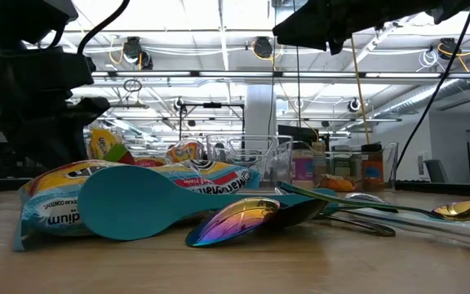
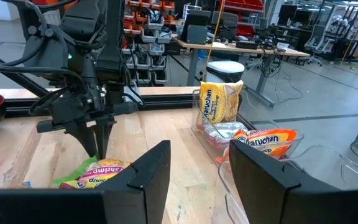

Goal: Pick & Place Food Item
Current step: Put the green noodle pack into the left transparent bin

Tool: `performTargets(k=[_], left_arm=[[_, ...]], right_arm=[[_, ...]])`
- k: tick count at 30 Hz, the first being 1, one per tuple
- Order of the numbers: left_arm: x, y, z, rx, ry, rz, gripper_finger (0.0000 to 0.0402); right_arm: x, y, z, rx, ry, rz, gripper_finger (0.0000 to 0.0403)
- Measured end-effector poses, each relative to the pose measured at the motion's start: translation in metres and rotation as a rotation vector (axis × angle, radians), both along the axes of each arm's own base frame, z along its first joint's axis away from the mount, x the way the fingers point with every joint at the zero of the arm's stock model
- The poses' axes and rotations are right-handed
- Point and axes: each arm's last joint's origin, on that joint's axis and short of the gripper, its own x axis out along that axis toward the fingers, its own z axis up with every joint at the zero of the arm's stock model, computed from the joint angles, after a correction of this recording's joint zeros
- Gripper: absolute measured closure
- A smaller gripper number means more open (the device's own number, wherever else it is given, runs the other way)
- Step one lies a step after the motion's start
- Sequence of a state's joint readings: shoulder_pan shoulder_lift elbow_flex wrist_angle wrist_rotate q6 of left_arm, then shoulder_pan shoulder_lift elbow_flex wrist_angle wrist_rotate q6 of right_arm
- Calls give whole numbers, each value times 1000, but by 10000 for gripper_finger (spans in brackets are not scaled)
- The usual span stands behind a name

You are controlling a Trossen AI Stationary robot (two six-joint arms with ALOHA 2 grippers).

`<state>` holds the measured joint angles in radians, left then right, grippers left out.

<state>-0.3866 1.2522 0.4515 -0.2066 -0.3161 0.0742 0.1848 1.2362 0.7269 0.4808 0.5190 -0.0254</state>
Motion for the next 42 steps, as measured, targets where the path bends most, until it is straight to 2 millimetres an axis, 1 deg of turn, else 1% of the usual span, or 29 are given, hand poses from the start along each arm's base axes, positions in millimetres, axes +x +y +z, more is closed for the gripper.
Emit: performTargets(k=[2,3,5,8,11,13,15,18,23,26,28,36,42], left_arm=[[0,0,0,-1,-1,0,377],[0,0,0,-1,-2,-2,389],[0,0,3,-6,-12,1,393],[5,-2,13,-20,-54,-2,390],[11,-3,33,-26,-139,14,397],[15,-2,48,-6,-204,59,393],[18,2,66,16,-262,103,391],[21,8,94,49,-311,130,397],[20,22,135,197,-398,196,395],[16,35,152,288,-446,258,397],[12,46,157,335,-449,306,394],[-9,98,167,449,-388,523,395],[-20,142,171,424,-375,577,396]], right_arm=[[0,0,0,0,0,0,248],[0,0,0,0,0,0,248],[0,0,0,0,0,0,248],[0,0,0,0,0,0,248],[0,0,0,10,-4,-1,248],[0,0,0,13,-5,-1,248],[0,0,0,13,-5,-1,248],[0,0,0,14,-5,-1,248],[0,0,0,21,-7,-2,248],[0,0,0,21,-5,-1,248],[0,0,-1,20,-3,-1,248],[0,0,-1,20,1,-1,248],[0,0,-1,20,1,-1,248]])
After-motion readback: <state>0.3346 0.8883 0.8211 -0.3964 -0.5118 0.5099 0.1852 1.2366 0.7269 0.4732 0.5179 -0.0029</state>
